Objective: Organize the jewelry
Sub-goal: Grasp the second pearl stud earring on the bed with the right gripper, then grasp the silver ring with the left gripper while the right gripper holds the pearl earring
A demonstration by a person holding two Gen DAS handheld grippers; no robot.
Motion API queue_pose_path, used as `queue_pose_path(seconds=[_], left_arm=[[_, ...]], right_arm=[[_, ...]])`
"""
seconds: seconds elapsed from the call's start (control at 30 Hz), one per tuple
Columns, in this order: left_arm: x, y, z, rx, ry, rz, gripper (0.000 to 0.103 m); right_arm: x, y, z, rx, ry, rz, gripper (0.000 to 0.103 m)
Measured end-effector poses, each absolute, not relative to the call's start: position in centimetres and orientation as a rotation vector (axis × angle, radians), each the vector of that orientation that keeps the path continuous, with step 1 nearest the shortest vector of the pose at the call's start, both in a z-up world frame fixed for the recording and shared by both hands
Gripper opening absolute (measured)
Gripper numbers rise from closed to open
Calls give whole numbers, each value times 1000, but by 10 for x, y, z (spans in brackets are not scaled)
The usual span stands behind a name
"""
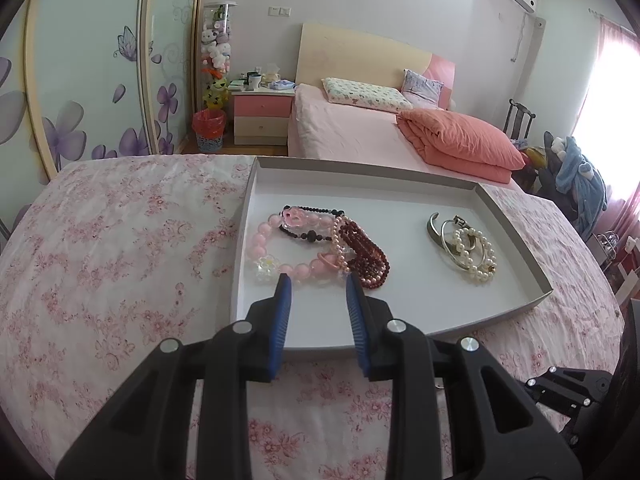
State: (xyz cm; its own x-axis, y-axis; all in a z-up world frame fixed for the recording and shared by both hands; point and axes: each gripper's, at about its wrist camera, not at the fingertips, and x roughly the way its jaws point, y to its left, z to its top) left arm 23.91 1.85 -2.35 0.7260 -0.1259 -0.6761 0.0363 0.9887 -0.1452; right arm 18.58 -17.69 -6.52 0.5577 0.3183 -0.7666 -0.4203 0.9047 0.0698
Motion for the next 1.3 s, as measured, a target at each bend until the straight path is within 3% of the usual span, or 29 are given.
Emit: queue_pose_path(seconds=[0.43, 0.5, 0.8, 1.3], left_arm=[[226, -3, -26, -90, 764, -146, 30], [221, -10, -26, -73, 766, -166, 36], [198, -56, -39, 42, 812, -286, 43], [216, -93, -76, 152, 918, -257, 42]], right_arm=[[200, -239, -68, -18, 884, 191, 14], [200, -237, -68, -35, 883, 184, 14], [197, -236, -70, -44, 883, 187, 14], [194, -237, -69, -37, 884, 190, 14]])
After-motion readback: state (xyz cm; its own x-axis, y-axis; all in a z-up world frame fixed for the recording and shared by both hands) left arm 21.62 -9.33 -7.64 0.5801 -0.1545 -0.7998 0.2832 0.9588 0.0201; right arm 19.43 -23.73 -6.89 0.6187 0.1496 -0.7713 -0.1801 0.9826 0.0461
